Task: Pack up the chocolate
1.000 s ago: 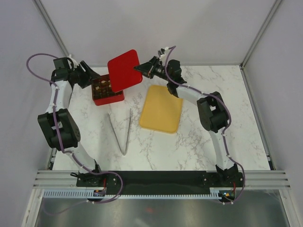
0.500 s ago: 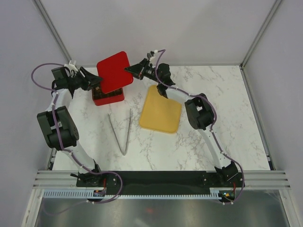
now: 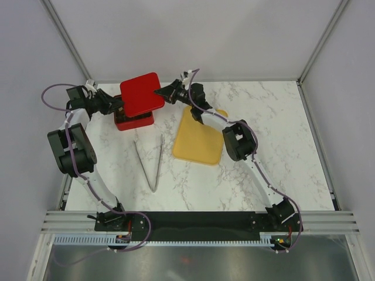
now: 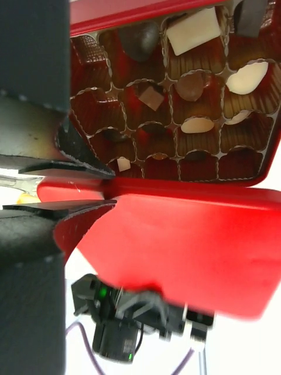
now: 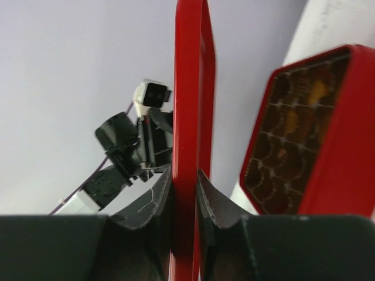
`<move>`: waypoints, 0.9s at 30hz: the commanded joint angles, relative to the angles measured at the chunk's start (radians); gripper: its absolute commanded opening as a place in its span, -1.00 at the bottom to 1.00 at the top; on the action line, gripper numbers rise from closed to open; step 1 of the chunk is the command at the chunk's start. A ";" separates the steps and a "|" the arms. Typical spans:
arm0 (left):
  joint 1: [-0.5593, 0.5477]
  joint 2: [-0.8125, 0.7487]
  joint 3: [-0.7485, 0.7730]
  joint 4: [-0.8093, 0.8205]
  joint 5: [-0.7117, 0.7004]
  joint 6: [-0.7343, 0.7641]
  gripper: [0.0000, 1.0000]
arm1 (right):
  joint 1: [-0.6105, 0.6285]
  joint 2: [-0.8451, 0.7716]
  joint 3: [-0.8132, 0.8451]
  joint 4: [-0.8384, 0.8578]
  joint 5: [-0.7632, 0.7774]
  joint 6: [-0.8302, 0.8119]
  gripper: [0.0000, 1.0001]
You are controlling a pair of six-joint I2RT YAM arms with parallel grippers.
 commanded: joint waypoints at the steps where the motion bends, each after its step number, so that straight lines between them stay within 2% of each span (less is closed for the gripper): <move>1: -0.012 0.012 0.075 0.015 0.062 0.012 -0.48 | 0.038 0.049 0.057 -0.065 0.038 -0.058 -0.45; 5: -0.011 0.037 0.087 0.027 0.092 0.013 -0.47 | 0.041 0.087 0.077 -0.052 0.060 -0.036 -0.47; 6: -0.012 0.046 0.085 0.062 0.138 -0.003 -0.44 | 0.041 0.101 0.077 -0.007 0.057 0.000 -0.61; 8: -0.012 0.049 0.079 0.090 0.166 -0.011 -0.35 | 0.041 0.115 0.076 0.045 0.049 0.043 -0.71; 9: -0.011 0.048 0.078 0.092 0.171 -0.008 -0.31 | 0.038 0.115 0.071 0.091 0.049 0.074 -0.84; 13: -0.008 0.029 0.082 0.053 0.159 0.024 -0.16 | 0.033 0.093 0.031 0.208 0.052 0.137 -1.00; 18: -0.008 -0.012 0.087 -0.002 0.082 0.061 -0.04 | 0.017 0.033 -0.032 0.283 0.057 0.160 -1.00; 22: -0.003 -0.049 0.102 -0.102 -0.009 0.125 0.16 | 0.007 0.020 -0.045 0.373 0.044 0.232 -1.00; 27: 0.008 -0.067 0.095 -0.112 0.061 0.145 0.30 | 0.000 -0.013 -0.081 0.464 0.046 0.290 -1.00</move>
